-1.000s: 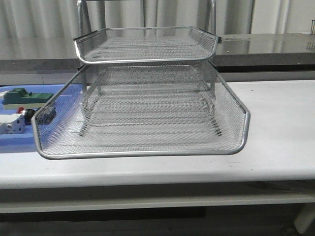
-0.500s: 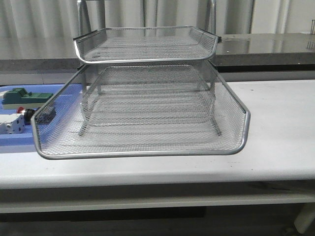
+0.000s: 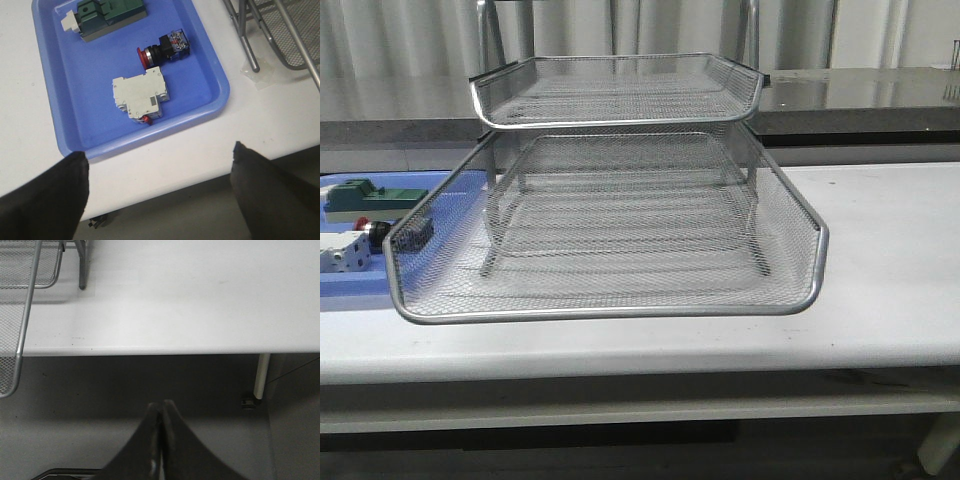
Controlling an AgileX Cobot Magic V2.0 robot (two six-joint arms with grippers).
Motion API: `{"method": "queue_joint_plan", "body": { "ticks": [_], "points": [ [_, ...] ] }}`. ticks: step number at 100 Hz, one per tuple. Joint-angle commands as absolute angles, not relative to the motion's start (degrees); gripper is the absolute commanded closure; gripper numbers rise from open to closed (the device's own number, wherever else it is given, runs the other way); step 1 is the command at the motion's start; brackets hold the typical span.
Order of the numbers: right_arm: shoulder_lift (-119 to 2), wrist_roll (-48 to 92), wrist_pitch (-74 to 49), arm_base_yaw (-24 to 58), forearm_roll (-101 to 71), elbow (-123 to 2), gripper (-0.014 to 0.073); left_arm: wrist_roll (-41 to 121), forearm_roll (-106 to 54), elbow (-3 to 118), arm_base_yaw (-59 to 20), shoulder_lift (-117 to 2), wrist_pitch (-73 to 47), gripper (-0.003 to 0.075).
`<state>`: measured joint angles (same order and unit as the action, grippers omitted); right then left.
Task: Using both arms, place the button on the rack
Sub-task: 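Release the tray and withdraw the right gripper, then lower the left gripper into the blue tray and grasp the red button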
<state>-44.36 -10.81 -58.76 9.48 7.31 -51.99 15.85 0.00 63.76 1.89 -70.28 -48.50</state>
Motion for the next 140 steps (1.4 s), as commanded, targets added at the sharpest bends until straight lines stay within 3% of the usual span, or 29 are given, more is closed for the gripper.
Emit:
{"method": "queue_joint_plan", "body": {
  "ticks": [1,37,62,90,140],
  "points": [
    [-44.01,-10.73,-56.12,9.24,8.34,-53.83,0.0664,16.04,-1.60,65.95,1.66,-69.11,-44.43,0.0142],
    [-44.01,-10.73,-56.12,9.24,8.34,-53.83,0.0664,30.28,-1.57,70.04,1.66,-79.42,-35.89,0.0167],
    [-44.01,-10.73,-56.12,9.24,8.34,-53.83,0.0664,42.50,-1.57,86.93,1.66,-96.11,-48.58,0.0167],
    [-44.01,-10.73,-56.12,9.24,8.34,-53.83,0.0664,45.82,-1.67,104.21,1.66,-111.84,-55.80,0.0167],
    [-44.01,-10.73,-56.12,9.24,8.34,-53.83,0.0664,51.60,-4.70,112.85,0.86,-122.85,-57.00,0.0167]
  ]
}}
